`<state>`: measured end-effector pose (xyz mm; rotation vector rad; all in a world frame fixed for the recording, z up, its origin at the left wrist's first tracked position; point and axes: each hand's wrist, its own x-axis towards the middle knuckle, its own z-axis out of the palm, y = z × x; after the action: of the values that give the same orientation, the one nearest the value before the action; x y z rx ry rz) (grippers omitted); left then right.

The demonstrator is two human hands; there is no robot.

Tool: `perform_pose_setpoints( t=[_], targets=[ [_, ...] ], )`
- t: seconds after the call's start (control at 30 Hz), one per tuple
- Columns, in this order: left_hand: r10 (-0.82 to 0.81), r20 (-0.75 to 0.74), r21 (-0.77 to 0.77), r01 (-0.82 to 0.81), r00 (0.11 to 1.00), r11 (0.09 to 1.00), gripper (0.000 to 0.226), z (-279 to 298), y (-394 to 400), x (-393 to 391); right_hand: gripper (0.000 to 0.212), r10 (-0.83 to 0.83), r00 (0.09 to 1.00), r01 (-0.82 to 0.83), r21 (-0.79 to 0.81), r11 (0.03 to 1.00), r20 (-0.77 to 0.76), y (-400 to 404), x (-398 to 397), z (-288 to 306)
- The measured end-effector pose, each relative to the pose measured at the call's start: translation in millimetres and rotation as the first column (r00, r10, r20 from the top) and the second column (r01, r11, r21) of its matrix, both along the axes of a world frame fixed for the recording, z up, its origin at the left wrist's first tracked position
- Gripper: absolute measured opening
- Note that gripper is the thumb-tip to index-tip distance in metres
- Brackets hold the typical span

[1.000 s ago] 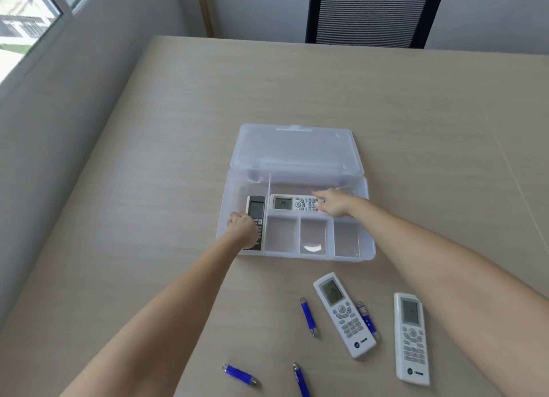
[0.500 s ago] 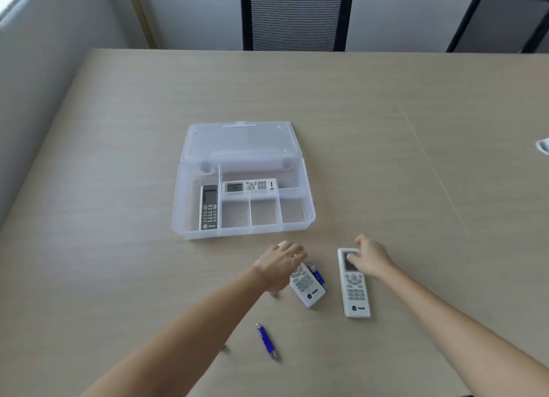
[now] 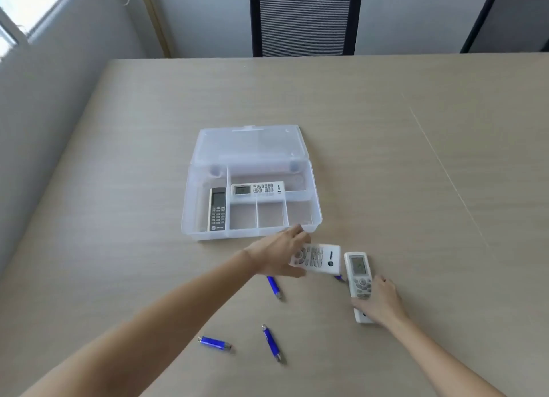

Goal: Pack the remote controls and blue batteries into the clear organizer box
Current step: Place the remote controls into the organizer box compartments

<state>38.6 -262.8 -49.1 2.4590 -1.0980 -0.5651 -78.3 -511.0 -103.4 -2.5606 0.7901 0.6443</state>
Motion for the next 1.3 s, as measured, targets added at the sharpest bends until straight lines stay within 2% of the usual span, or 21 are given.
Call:
perform_pose_setpoints(
  t=[0.07,0.13,0.17,0.23,0.27,0.3,0.4,0.5,0.57,0.67,0.8,0.87,0.9,0.97,1.03,1.1,1.13,1.17,1.2,1.23,1.3],
  targets=[
    [0.133,0.008,-0.093,-0.132,0.991,0.987,0.058,17,16,27,0.053,-0.101,0.994,0.099,0.063,0.993,0.028,-5,10,3],
    [0.284,0.001,-0.130,-0.281,0.959,0.951,0.058,28,30,64,0.042,-0.271,0.962,0.257,0.248,0.934,0.024,-13,27,10],
    [0.340,-0.004,-0.124,-0.338,0.940,0.933,0.059,32,35,83,0.036,-0.382,0.924,0.351,0.403,0.845,-0.004,-16,37,15],
    [0.403,-0.006,-0.063,-0.403,0.915,0.913,0.064,31,44,119,0.025,-0.542,0.834,0.463,0.660,0.592,-0.100,-22,60,27],
    [0.413,-0.007,-0.020,-0.413,0.911,0.910,0.067,28,46,134,0.021,-0.573,0.809,0.471,0.728,0.499,-0.131,-25,71,33],
    [0.411,-0.010,0.026,-0.410,0.912,0.912,0.069,23,48,148,0.017,-0.570,0.809,0.456,0.765,0.455,-0.143,-26,83,41],
    [0.375,-0.012,0.167,-0.368,0.927,0.915,0.062,6,45,176,0.013,-0.442,0.893,0.323,0.808,0.492,-0.087,-26,118,63],
    [0.328,-0.034,0.295,-0.304,0.944,0.906,0.046,-14,40,192,0.026,-0.269,0.963,0.167,0.785,0.597,0.000,-19,153,79],
    [0.312,-0.081,0.341,-0.268,0.947,0.901,0.044,-28,38,196,0.035,-0.210,0.977,0.105,0.780,0.617,0.034,-11,174,84],
    [0.350,-0.147,0.364,-0.279,0.925,0.889,0.043,-45,38,196,0.046,-0.179,0.982,0.061,0.782,0.620,0.066,2,202,86],
    [0.368,-0.114,0.418,-0.291,0.923,0.860,0.043,-52,40,193,0.044,-0.091,0.984,-0.054,0.735,0.676,0.155,17,232,82],
    [0.372,-0.080,0.362,-0.321,0.925,0.875,0.040,-47,48,192,0.044,0.005,0.977,-0.151,0.678,0.719,0.212,25,247,80],
    [0.391,-0.035,0.275,-0.368,0.920,0.888,0.037,-43,56,190,0.046,0.057,0.972,-0.197,0.652,0.732,0.229,30,255,80],
    [0.526,0.129,0.020,-0.532,0.841,0.846,0.031,-39,78,179,0.054,0.186,0.951,-0.300,0.588,0.751,0.247,43,272,78],
    [0.731,0.280,-0.168,-0.717,0.623,0.676,0.033,-37,104,161,0.062,0.344,0.909,-0.416,0.514,0.750,0.235,62,287,74],
    [0.869,0.275,-0.162,-0.872,0.410,0.463,0.040,-41,129,141,0.065,0.473,0.857,-0.509,0.469,0.722,0.203,84,299,68],
    [0.906,0.225,-0.100,-0.917,0.358,0.386,0.043,-44,138,134,0.066,0.522,0.834,-0.541,0.457,0.706,0.181,94,303,64],
    [0.921,0.169,-0.032,-0.932,0.350,0.360,0.044,-48,144,127,0.066,0.559,0.815,-0.561,0.455,0.691,0.156,104,307,60],
    [0.919,0.119,0.014,-0.926,0.376,0.377,0.045,-51,148,123,0.066,0.578,0.806,-0.564,0.469,0.680,0.131,112,309,56],
    [0.908,0.071,0.015,-0.911,0.413,0.413,0.045,-54,151,120,0.065,0.579,0.807,-0.552,0.492,0.673,0.114,120,310,52],
    [0.897,-0.009,-0.085,-0.894,0.442,0.440,0.045,-56,154,120,0.058,0.546,0.831,-0.515,0.524,0.678,0.110,132,309,43]
  ],
)
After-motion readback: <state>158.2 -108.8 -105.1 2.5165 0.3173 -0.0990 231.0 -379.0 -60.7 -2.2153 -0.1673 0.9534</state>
